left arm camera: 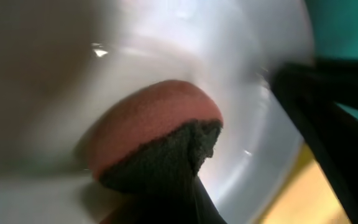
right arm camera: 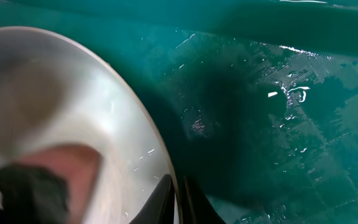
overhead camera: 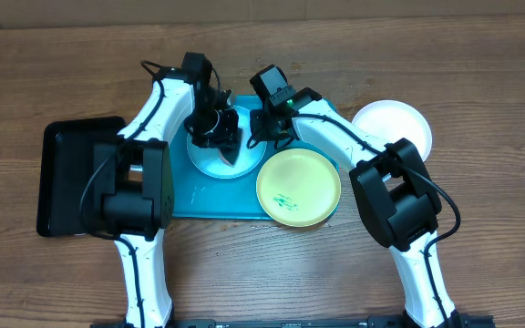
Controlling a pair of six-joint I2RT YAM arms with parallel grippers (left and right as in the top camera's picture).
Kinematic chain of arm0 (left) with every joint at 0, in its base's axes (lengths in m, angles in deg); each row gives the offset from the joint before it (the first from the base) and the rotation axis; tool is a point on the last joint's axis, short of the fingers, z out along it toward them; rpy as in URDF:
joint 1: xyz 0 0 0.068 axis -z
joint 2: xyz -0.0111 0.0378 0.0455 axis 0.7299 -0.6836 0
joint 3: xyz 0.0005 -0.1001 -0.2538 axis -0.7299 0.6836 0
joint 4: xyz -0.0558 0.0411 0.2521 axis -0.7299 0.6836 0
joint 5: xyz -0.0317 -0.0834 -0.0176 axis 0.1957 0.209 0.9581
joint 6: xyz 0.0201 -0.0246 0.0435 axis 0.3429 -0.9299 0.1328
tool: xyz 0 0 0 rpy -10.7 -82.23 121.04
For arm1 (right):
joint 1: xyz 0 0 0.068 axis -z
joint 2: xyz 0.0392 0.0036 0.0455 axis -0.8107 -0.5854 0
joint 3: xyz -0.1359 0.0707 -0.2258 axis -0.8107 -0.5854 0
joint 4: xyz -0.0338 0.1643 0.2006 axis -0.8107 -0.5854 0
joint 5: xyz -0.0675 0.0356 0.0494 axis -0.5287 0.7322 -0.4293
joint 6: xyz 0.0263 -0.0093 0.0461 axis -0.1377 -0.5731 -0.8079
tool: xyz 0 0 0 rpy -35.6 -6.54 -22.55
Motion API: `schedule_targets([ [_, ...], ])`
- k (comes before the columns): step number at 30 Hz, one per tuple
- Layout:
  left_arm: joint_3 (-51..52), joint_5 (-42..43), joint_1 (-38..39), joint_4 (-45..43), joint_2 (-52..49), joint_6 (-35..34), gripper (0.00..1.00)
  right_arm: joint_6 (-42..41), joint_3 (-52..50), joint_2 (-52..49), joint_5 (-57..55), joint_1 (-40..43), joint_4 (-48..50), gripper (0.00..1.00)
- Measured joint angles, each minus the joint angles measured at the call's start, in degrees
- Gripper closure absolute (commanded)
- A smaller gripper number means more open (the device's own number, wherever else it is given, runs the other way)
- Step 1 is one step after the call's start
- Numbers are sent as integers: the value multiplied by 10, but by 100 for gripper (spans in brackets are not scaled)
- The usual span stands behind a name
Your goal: Clean dirty plates on tray and stack at the side
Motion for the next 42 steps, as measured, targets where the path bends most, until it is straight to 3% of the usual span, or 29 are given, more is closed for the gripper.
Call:
schedule_targets([
  [4, -4, 53, -15, -3, -8, 33, 96, 0, 0, 0, 0, 0, 1, 93],
  [8, -6, 38, -30, -12, -8, 33, 95, 0, 0, 0, 2, 0, 1, 93],
  [13, -12, -78, -34, 3, -7, -8, 96, 0, 0, 0, 9, -4, 2, 93],
  [22, -28, -352, -24, 63, 0, -165, 96, 0, 0, 0, 21, -13, 5, 96],
  [26, -31, -398, -24, 68, 1, -192, 96, 0, 0, 0, 31, -15, 5, 96],
  [35, -32, -439, -58, 70, 99, -231, 96, 18, 2, 18, 6, -16, -7, 96],
  [42, -44, -351, -194, 87, 214, -236, 95, 107, 31, 95, -97, -42, -7, 96],
])
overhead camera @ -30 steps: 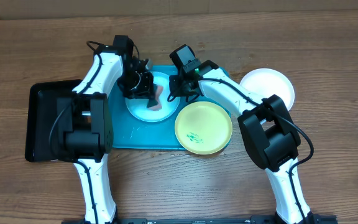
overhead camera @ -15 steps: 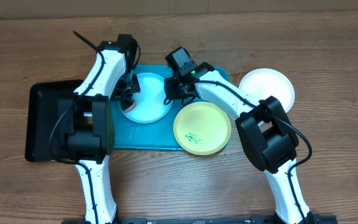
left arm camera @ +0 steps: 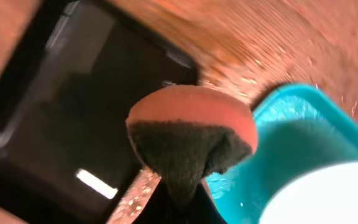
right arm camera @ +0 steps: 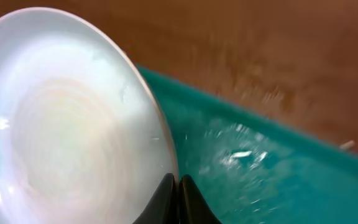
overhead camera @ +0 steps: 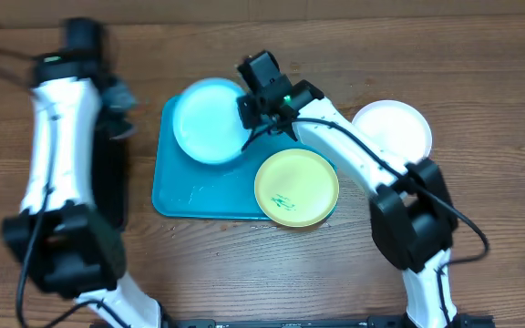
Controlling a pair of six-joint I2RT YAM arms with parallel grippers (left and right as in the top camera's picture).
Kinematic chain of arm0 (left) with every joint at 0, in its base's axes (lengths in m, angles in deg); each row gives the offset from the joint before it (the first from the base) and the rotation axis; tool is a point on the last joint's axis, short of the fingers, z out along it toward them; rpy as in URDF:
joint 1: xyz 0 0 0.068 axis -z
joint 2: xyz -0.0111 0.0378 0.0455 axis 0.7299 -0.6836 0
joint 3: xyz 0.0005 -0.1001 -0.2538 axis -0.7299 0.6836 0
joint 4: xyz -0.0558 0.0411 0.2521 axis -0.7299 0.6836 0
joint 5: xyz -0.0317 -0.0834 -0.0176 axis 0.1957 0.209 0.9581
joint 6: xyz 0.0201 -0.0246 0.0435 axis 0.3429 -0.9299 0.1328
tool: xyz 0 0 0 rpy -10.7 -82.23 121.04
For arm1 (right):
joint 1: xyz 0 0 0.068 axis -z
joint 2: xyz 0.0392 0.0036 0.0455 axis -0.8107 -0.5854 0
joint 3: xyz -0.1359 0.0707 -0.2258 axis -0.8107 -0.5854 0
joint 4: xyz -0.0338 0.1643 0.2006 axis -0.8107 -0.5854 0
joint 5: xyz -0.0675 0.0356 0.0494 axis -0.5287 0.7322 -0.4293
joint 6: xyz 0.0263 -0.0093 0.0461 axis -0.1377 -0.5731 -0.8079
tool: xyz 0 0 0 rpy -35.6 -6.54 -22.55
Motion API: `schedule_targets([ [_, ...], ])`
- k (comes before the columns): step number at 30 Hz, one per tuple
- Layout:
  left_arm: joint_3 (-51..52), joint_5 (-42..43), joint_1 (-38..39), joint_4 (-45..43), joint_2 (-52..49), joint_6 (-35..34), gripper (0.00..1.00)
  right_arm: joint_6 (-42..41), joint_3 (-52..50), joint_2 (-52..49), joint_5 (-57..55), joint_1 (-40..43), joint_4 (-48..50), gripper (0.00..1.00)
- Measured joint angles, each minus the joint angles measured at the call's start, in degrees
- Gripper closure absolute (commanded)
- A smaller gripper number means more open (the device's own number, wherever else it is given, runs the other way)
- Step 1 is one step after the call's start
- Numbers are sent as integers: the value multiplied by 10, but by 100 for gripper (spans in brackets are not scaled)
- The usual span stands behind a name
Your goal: Clean dirty plates on tray and stack at the side
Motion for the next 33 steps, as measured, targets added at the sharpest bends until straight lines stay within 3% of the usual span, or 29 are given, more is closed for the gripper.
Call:
schedule_targets([
  [6, -1, 63, -122, 56, 4, 0, 96, 139, 17, 63, -215, -97, 18, 96],
  [12, -1, 104, -205, 64, 3, 0, 96, 291, 17, 64, -450, -195, 98, 96],
  [19, -1, 131, -256, 70, 3, 0, 96, 481, 17, 64, -603, -231, 207, 96],
  [25, -1, 139, -255, 70, 3, 0, 96, 576, 17, 64, -674, -235, 270, 96],
  [27, -1, 141, -255, 70, 3, 0, 96, 560, 18, 64, -683, -235, 259, 96],
  [29, -1, 143, -255, 71, 3, 0, 96, 498, 24, 66, -657, -233, 145, 96],
  [33, -1, 145, -255, 72, 3, 0, 96, 414, 20, 63, -464, -213, -75, 96],
])
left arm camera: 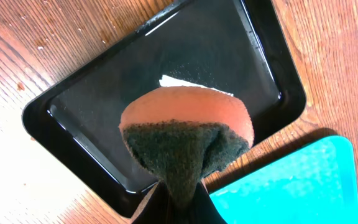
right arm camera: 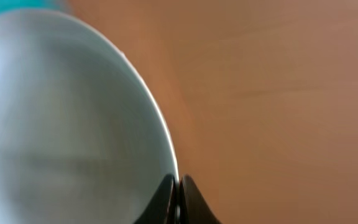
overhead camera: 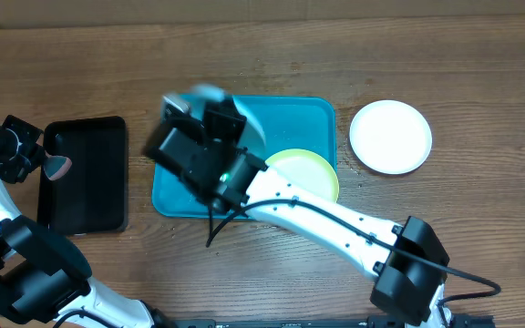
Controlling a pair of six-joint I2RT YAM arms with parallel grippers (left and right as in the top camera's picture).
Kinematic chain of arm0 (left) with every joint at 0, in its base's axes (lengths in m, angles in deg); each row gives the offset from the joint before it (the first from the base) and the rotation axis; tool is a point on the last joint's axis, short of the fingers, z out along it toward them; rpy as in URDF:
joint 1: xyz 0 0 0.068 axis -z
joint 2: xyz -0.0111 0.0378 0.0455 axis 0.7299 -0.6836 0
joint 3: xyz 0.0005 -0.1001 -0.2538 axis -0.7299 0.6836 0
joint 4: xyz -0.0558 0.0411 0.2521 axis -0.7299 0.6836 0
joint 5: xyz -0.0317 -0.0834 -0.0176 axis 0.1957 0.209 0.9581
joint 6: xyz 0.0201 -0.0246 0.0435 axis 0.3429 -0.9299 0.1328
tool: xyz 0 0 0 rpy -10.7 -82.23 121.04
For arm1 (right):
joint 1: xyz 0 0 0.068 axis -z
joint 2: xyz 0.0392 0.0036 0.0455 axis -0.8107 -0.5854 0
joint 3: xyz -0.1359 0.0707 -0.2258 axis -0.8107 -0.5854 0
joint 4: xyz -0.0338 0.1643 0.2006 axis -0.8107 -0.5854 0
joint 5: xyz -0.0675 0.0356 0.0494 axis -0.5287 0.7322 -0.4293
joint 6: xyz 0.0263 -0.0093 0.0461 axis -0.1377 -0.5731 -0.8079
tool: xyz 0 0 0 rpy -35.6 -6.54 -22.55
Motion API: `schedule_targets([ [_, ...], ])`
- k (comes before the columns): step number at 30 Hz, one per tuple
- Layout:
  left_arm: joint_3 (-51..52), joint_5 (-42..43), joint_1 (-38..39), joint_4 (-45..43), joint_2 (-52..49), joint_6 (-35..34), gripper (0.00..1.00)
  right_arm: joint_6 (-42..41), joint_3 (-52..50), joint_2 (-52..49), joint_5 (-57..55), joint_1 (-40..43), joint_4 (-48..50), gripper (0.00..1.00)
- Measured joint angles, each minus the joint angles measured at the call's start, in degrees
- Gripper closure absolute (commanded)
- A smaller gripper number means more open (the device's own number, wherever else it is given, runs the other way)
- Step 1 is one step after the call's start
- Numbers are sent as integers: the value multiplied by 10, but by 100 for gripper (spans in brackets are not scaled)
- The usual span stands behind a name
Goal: Clean dirty plates on tray and stack at the side
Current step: 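Lift the light blue plate with the right gripper and stack it on the white plate, then reach the right gripper to the yellow plate rim and grasp it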
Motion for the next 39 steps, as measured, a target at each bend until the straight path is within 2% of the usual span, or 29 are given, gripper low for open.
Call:
schedule_targets([
  [2, 0, 3, 0, 0, 0, 0, 96, -68, -3, -6, 56, 23, -22, 96],
  [6, 0, 9, 0, 0, 0, 0, 96, -206, 5, -3, 96, 84, -42, 96],
  [7, 0, 10, 0, 0, 0, 0, 96, -243, 11, 3, 143, 122, -53, 96],
  [8, 0, 10, 0, 0, 0, 0, 96, -252, 12, 6, 155, 132, -54, 96],
  [11, 0, 12, 0, 0, 0, 2, 96, -293, 20, 34, 302, 234, -80, 96],
  [15, 0, 13, 0, 0, 0, 2, 96, -320, 35, 68, 472, 410, -150, 96],
  [19, 0, 13, 0, -1, 0, 2, 96, -333, 27, 72, 545, 561, -231, 96],
  [22, 0, 13, 0, -4, 0, 2, 96, -337, -5, 73, 570, 627, -252, 96],
  [26, 0, 13, 5, -5, 0, 2, 96, -340, -77, 72, 592, 683, -242, 96],
  [32, 0, 13, 19, -5, 0, 3, 96, -342, -173, 72, 602, 716, -163, 95],
  [34, 0, 13, 23, -5, 0, 3, 96, -344, -189, 72, 605, 716, -149, 91],
  [39, 0, 13, 26, -5, 0, 5, 96, -346, -199, 72, 612, 715, -135, 66],
])
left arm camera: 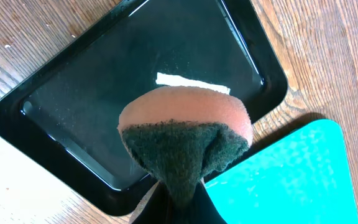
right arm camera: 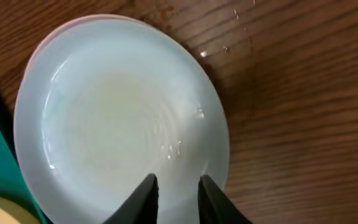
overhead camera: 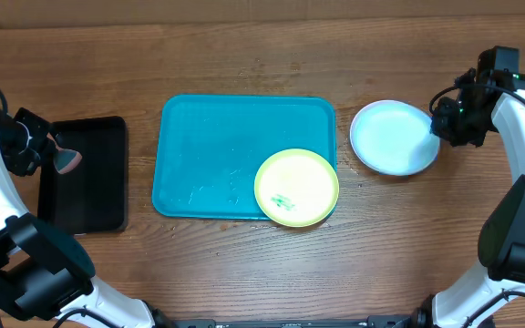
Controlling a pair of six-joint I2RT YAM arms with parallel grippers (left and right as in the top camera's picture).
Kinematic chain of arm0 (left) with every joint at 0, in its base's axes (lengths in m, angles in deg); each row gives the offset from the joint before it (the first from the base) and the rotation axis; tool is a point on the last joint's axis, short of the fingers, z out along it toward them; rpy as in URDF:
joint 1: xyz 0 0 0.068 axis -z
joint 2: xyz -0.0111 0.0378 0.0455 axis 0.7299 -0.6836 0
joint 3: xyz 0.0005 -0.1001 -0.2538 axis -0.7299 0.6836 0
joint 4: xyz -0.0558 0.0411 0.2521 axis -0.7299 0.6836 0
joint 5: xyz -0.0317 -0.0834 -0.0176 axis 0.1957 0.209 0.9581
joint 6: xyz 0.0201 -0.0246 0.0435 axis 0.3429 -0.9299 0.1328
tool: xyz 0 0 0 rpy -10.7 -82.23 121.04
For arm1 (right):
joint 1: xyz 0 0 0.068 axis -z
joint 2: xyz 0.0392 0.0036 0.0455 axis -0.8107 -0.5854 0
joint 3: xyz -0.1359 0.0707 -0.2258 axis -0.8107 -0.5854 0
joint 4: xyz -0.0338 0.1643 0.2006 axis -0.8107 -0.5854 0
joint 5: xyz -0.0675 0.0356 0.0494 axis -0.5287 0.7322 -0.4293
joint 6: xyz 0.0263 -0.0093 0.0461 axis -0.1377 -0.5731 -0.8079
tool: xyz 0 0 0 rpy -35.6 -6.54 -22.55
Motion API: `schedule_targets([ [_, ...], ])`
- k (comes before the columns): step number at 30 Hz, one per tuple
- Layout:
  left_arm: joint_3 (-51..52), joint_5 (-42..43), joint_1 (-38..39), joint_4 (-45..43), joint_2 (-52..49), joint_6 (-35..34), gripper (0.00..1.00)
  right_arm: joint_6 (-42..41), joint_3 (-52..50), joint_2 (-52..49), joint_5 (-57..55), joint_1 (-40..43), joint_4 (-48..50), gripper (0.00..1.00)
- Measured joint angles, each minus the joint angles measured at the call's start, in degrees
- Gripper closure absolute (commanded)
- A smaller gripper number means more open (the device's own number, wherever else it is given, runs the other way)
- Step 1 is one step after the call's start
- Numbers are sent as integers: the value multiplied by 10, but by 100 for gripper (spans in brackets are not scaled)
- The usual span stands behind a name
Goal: Clean dirty plates on tray and stack at the side
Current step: 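Reach the right gripper to the yellow plate rim and grasp it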
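A pale blue plate (overhead camera: 390, 137) lies on top of another plate at the table's right, off the tray; only a thin rim (right arm camera: 79, 23) of the lower plate shows. My right gripper (overhead camera: 436, 130) stands open at the blue plate's right edge, its fingers (right arm camera: 146, 198) over the plate (right arm camera: 123, 118) and touching nothing. A yellow plate (overhead camera: 296, 188) with green marks rests on the teal tray's (overhead camera: 217, 146) front right corner. My left gripper (overhead camera: 55, 157) is shut on an orange and dark green sponge (left arm camera: 185, 134), held above the black tray.
The black tray (overhead camera: 85, 178) with a wet floor sits at the left, beside the teal tray (left arm camera: 291, 180). Water drops lie on the wood behind the stacked plates. Bare wood surrounds both trays.
My right gripper held the pale blue plate in the air over the teal tray's left side. Now the plate lies on the white plate at the right and the gripper is open. The left gripper barely moved.
First the sponge was pressed on the pale blue plate on the tray while my right gripper pinched its rim. Then the left arm was at the black tray with the sponge, and the right held the plate up. Now the plate is stacked at the right and released.
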Motion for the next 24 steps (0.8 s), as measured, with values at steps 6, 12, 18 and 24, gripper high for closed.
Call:
schedule_targets([
  [6, 0, 0, 0, 0, 0, 0, 96, 4, 0, 0, 49, 0, 8, 62],
  [12, 0, 0, 0, 0, 0, 2, 96, 95, 0, 0, 197, -38, 23, 50],
  [18, 0, 0, 3, 1, 0, 12, 96, 159, 0, 0, 190, -178, 33, 39],
  [24, 0, 0, 4, 1, 0, 13, 96, 138, -3, 0, 85, -305, 15, 39],
])
